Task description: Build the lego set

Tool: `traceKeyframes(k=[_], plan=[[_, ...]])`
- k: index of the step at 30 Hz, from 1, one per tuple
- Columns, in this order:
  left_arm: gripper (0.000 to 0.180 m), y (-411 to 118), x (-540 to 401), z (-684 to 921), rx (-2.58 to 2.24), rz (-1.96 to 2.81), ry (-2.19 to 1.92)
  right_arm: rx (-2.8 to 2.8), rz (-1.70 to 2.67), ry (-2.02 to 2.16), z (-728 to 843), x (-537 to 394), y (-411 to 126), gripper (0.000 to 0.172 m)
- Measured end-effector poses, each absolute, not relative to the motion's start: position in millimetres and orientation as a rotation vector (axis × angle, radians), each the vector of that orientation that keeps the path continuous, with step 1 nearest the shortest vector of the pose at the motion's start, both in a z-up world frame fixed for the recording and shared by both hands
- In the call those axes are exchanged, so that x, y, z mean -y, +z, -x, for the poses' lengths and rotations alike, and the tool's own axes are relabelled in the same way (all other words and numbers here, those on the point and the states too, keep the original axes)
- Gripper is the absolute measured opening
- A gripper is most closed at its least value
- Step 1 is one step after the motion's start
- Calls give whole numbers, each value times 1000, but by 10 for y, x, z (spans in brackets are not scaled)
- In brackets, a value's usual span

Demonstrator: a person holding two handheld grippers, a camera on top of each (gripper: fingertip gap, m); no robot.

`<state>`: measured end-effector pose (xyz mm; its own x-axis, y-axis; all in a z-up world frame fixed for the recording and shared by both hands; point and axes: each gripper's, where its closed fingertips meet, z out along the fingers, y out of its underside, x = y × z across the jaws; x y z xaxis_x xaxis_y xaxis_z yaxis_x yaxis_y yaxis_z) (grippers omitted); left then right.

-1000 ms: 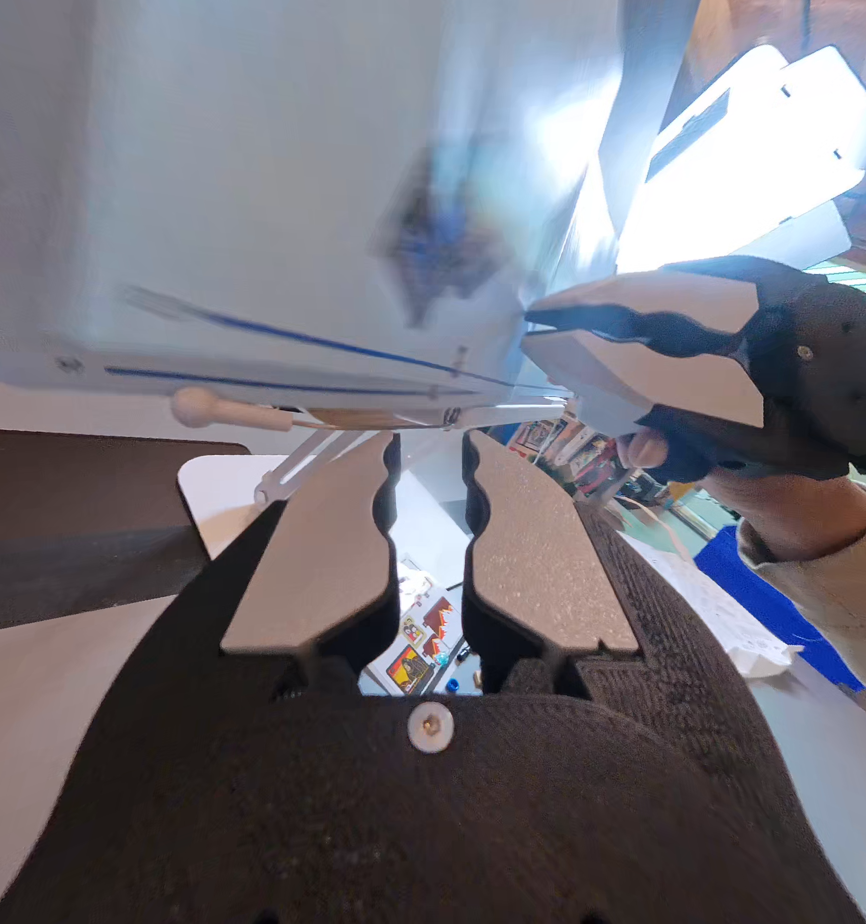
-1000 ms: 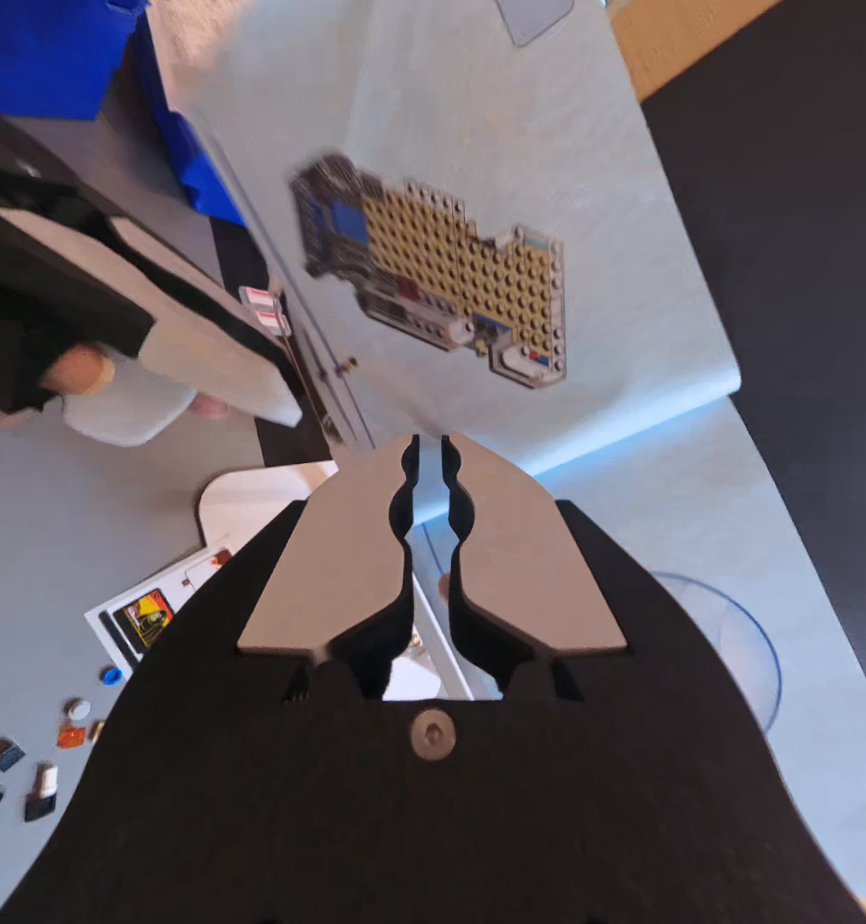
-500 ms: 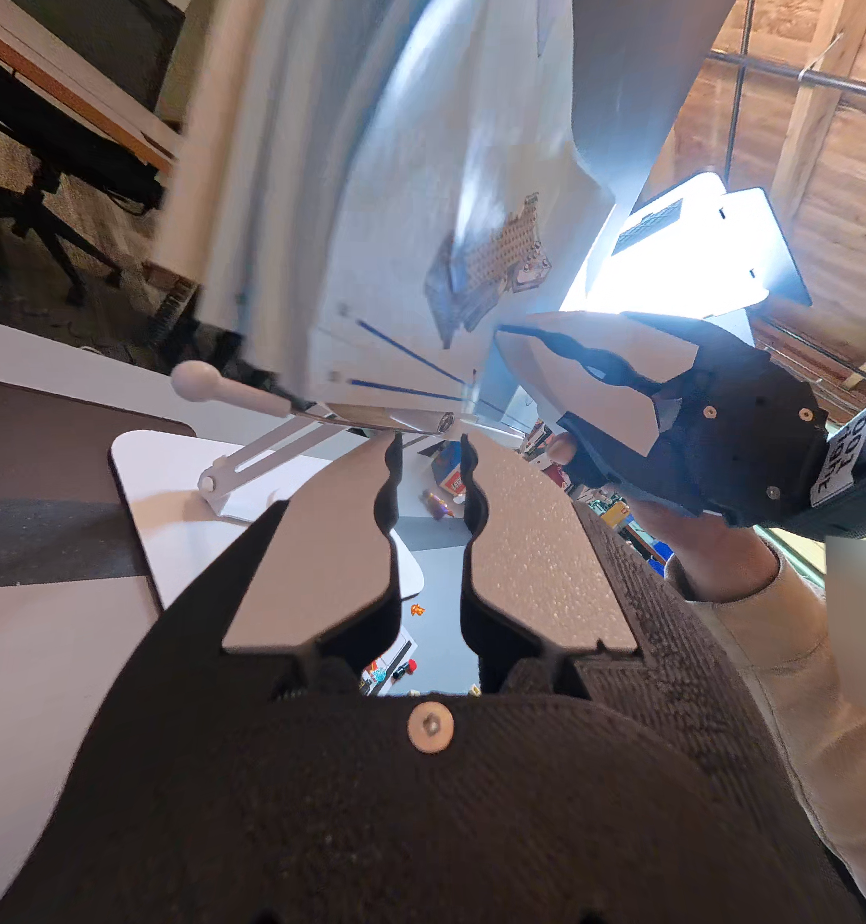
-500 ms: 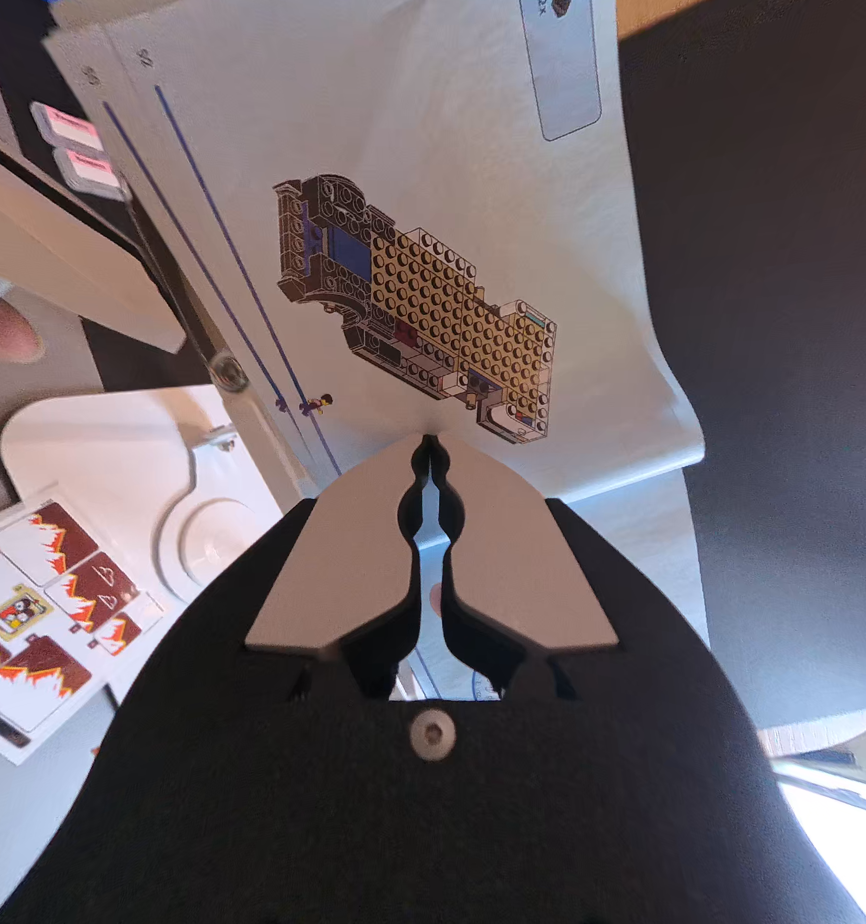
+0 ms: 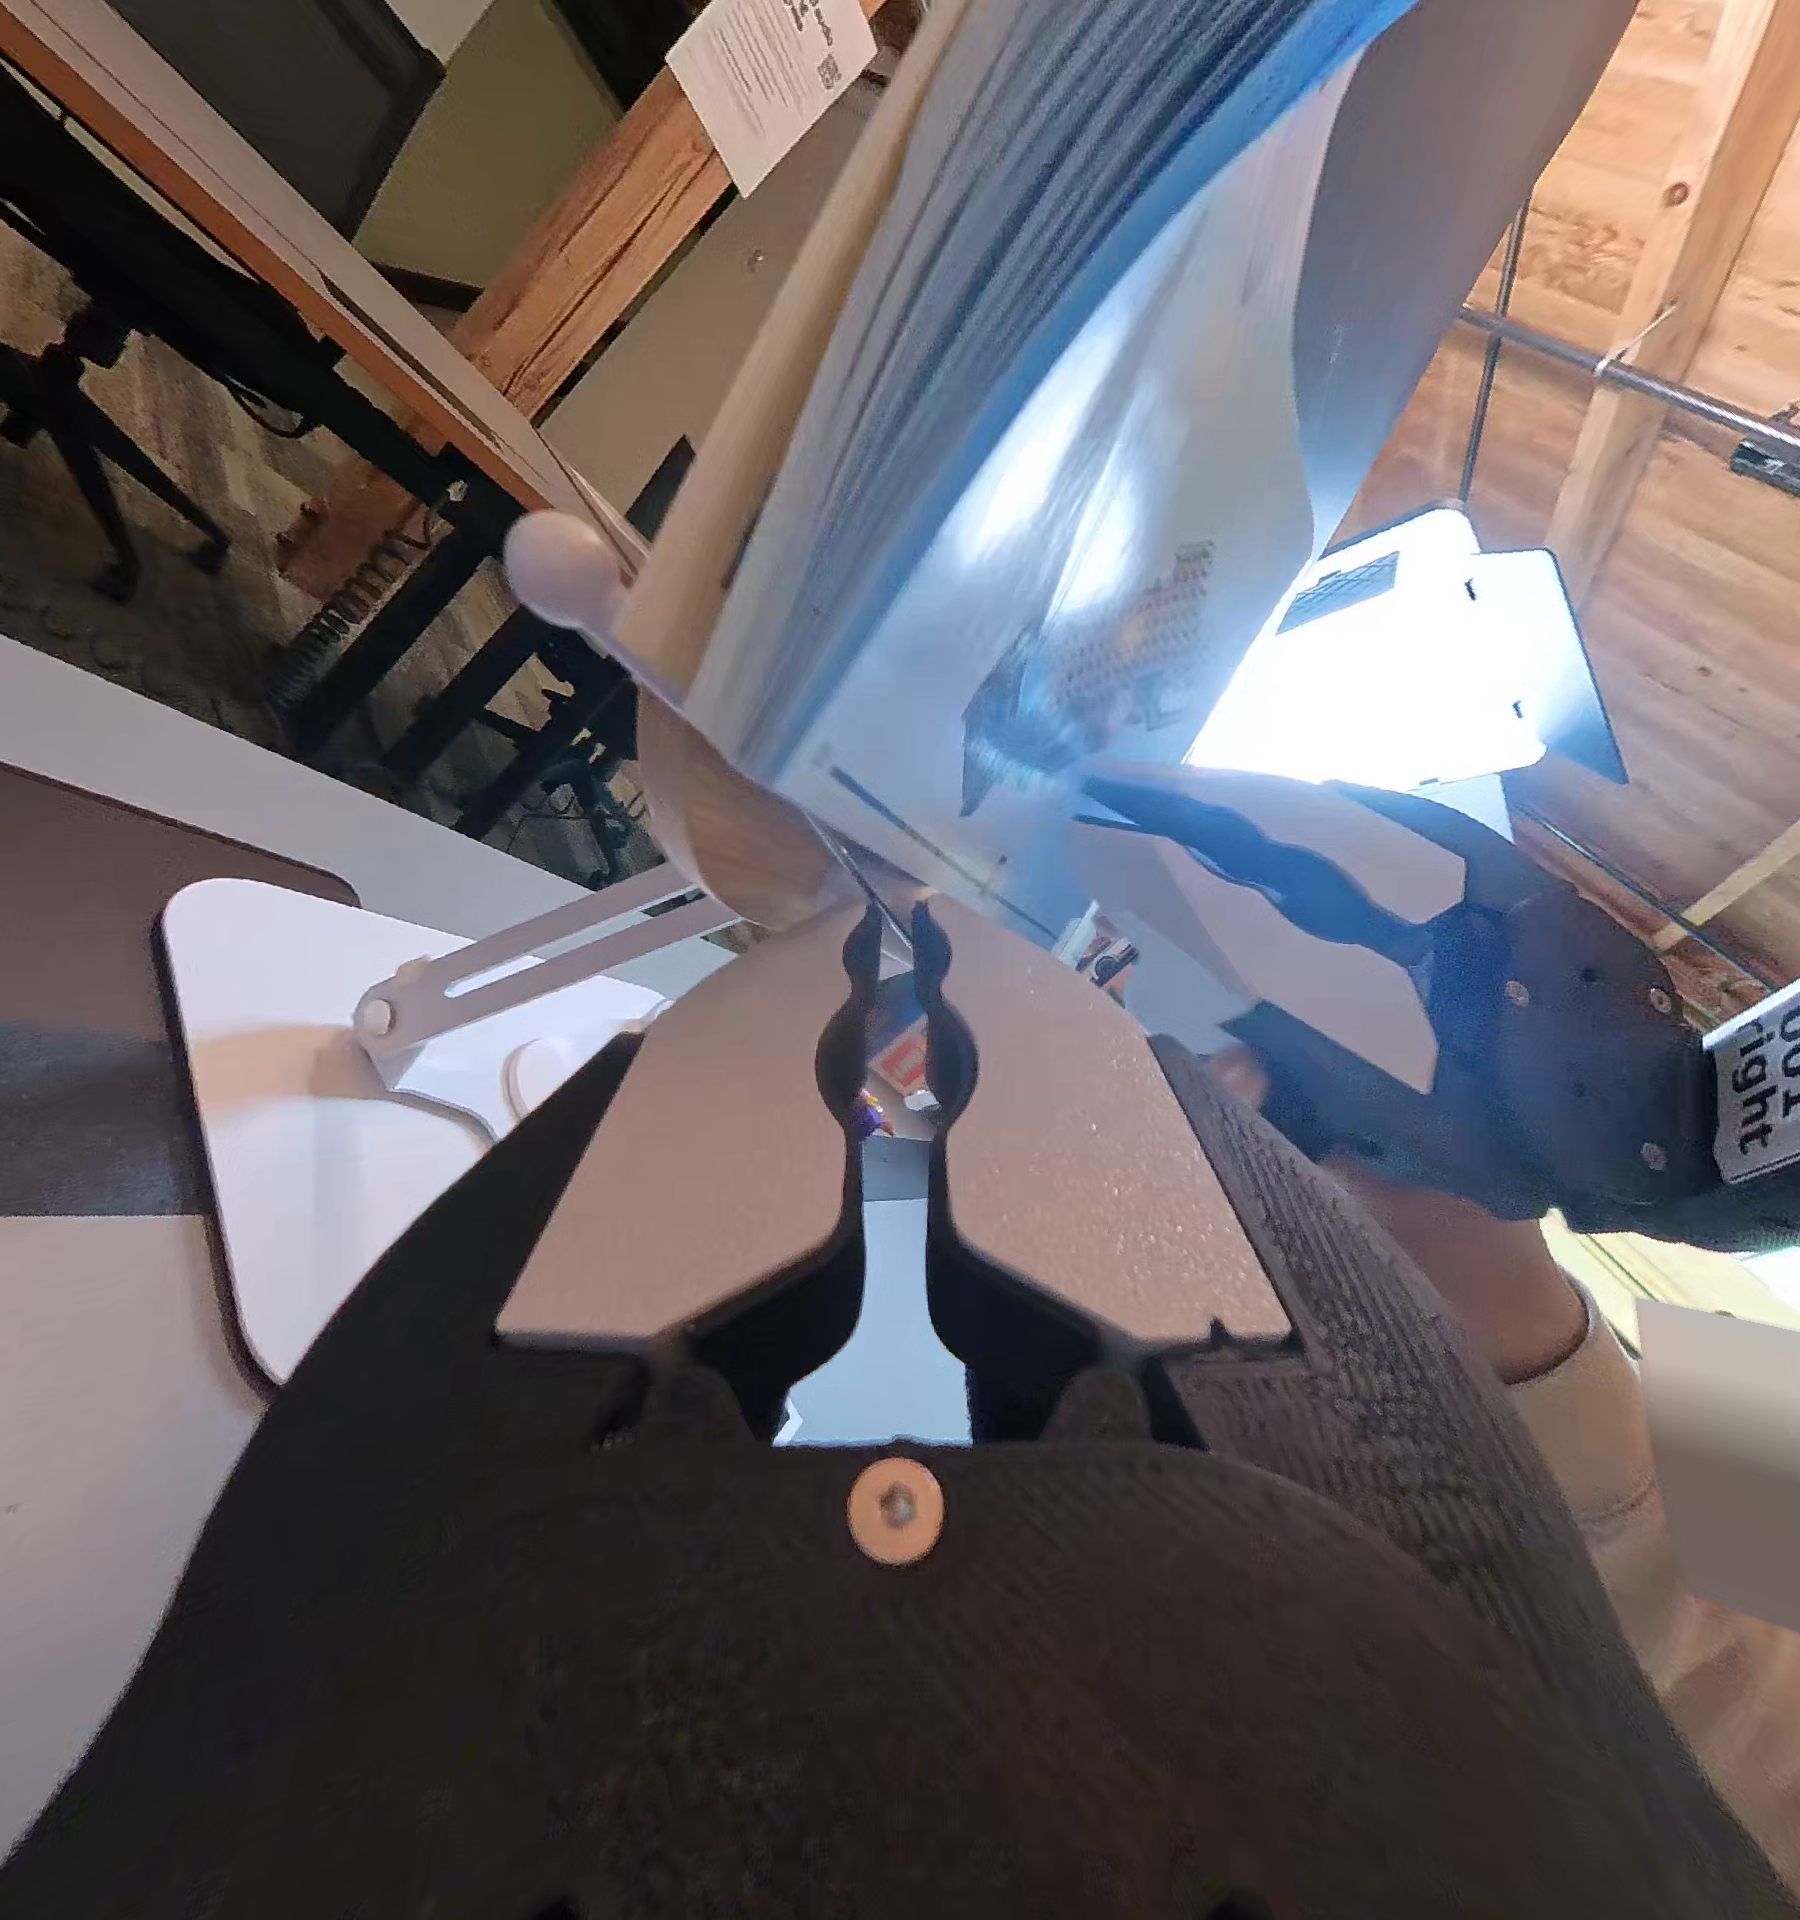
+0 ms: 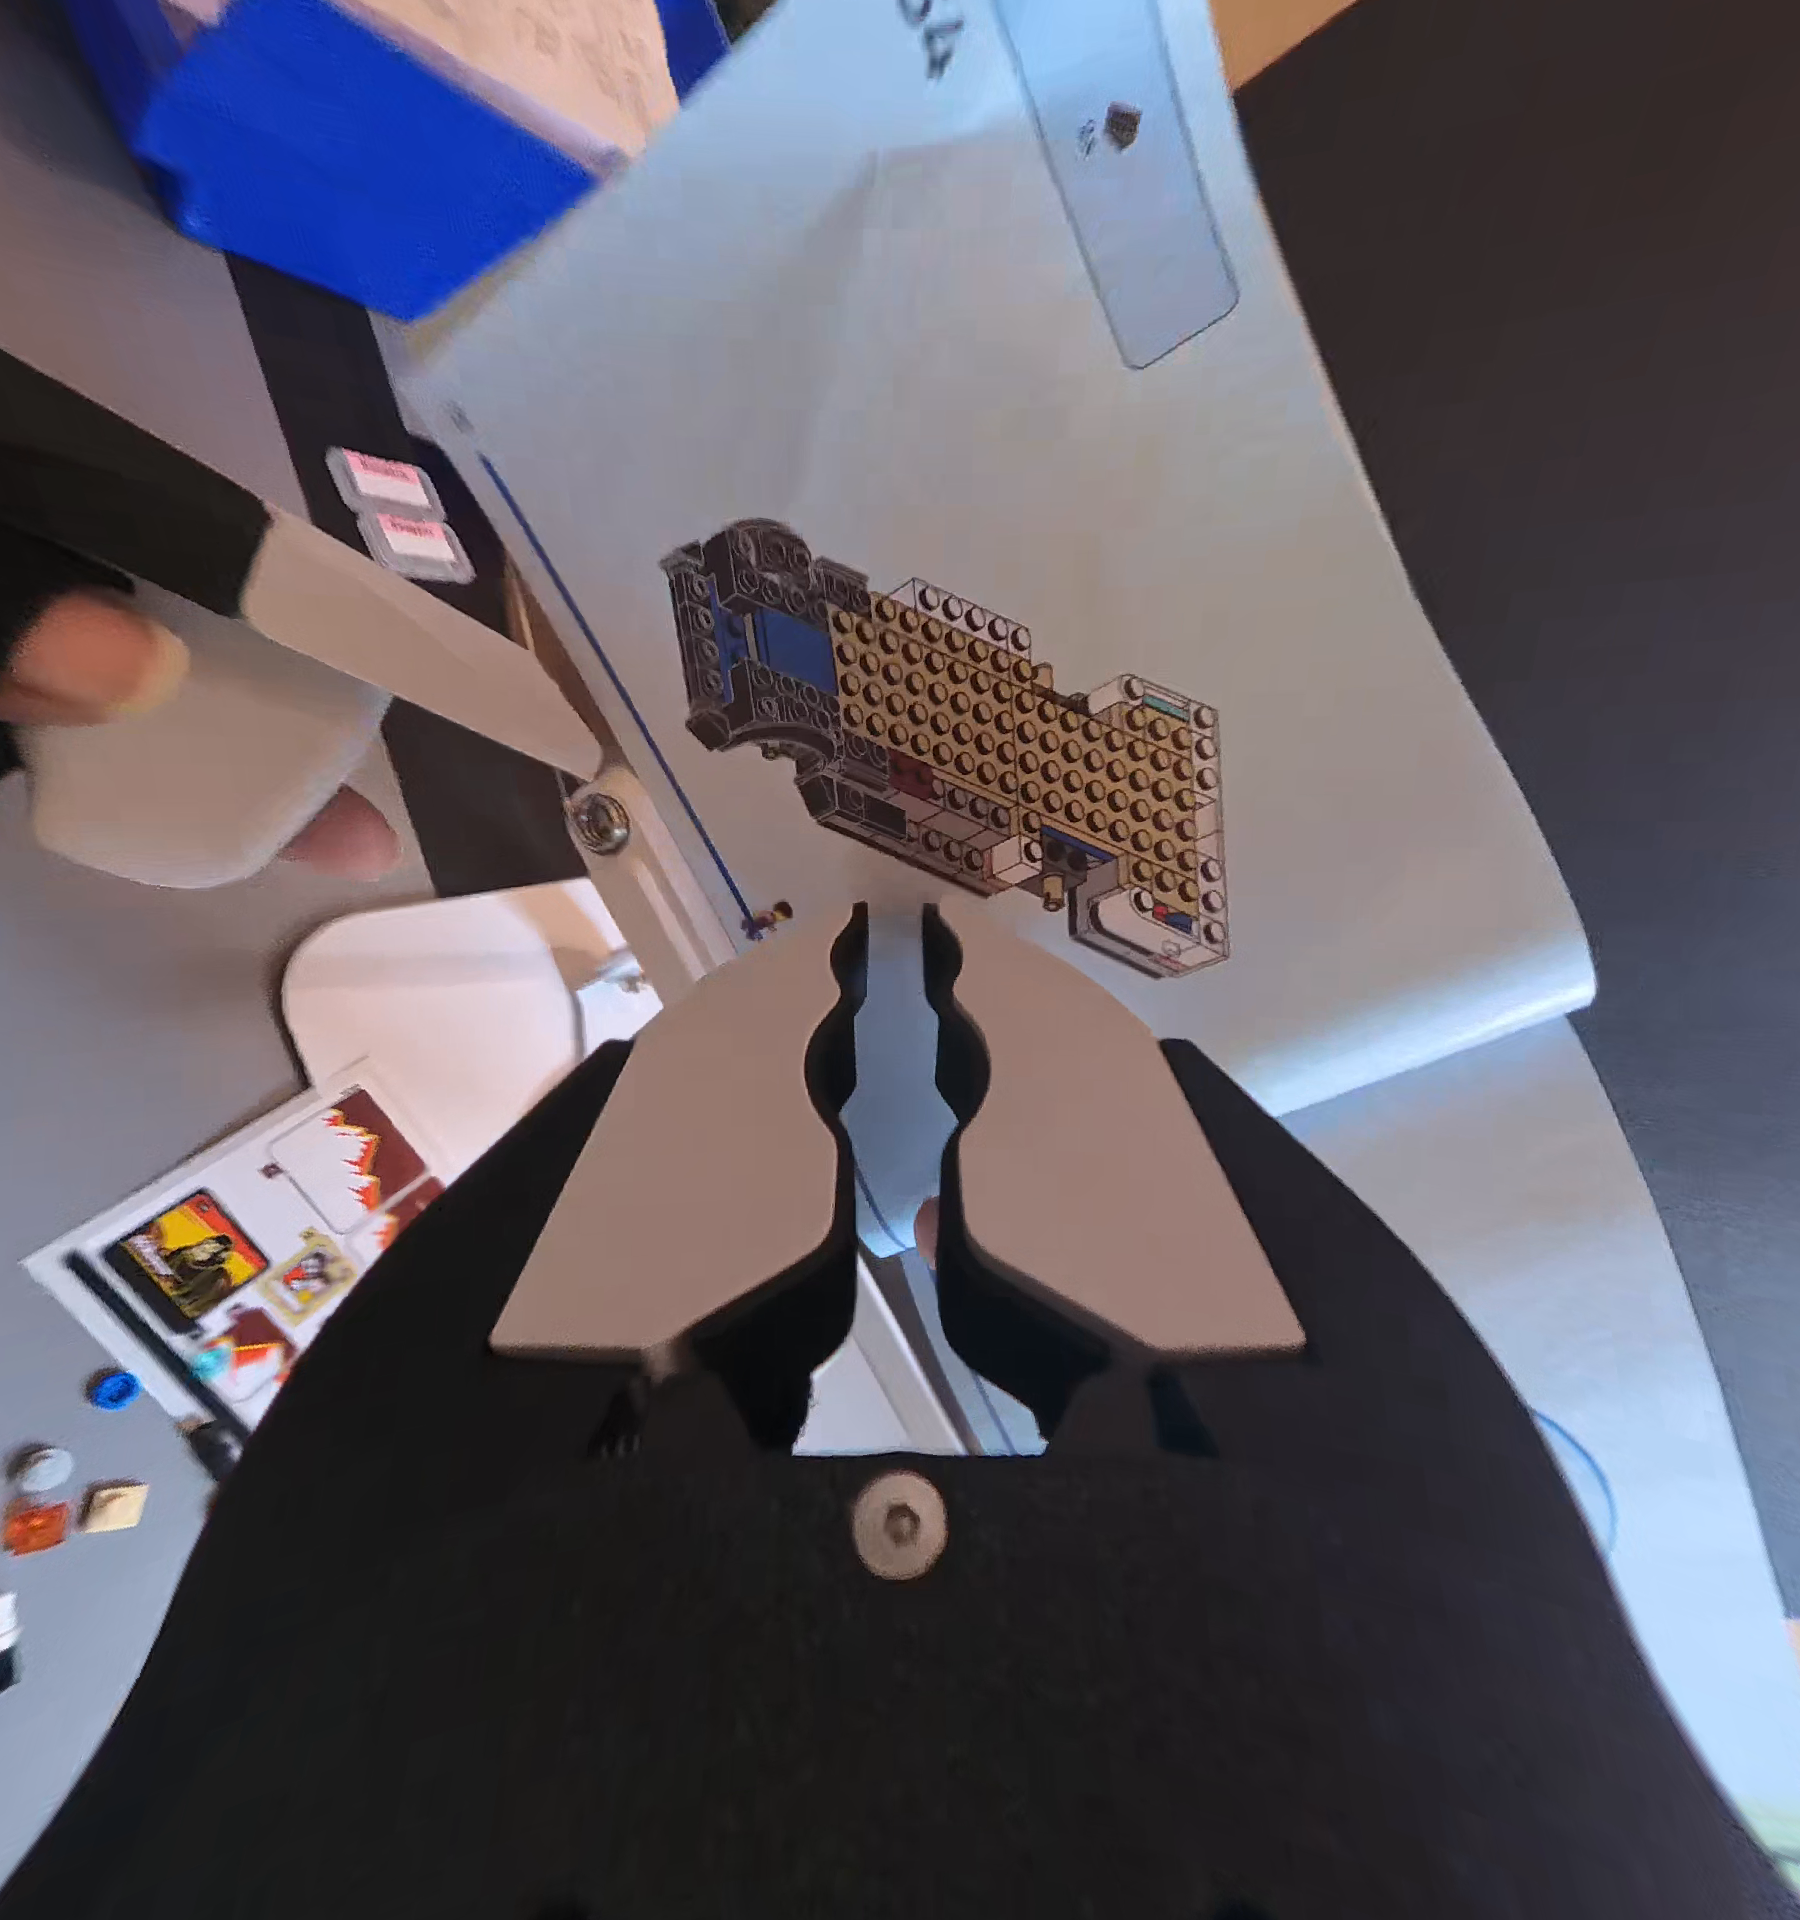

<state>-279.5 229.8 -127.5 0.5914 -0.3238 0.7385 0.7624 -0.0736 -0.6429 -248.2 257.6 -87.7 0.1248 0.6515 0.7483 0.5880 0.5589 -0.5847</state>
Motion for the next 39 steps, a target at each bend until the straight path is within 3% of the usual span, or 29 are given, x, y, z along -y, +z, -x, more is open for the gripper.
traceKeyframes(k=[8, 15, 24, 32, 39], plan=[[4, -1265, -2307, 2797, 409, 1369, -951, 1294, 1096, 392, 1962, -2744, -321, 10], [3, -1256, -2302, 2796, 411, 1364, -943, 1369, 1114, 235, 2103, -2918, -660, 3], [2, -1269, -2249, 2761, 527, 1218, -980, 1461, 1032, -81, 2350, -2784, -772, 7], [2, -1229, -2221, 2649, 474, 1351, -687, 1466, 1064, -73, 2407, -2810, -828, 0], [1, -1270, -2200, 2639, 638, 1141, -1010, 1478, 1039, -129, 2406, -2793, -831, 0]])
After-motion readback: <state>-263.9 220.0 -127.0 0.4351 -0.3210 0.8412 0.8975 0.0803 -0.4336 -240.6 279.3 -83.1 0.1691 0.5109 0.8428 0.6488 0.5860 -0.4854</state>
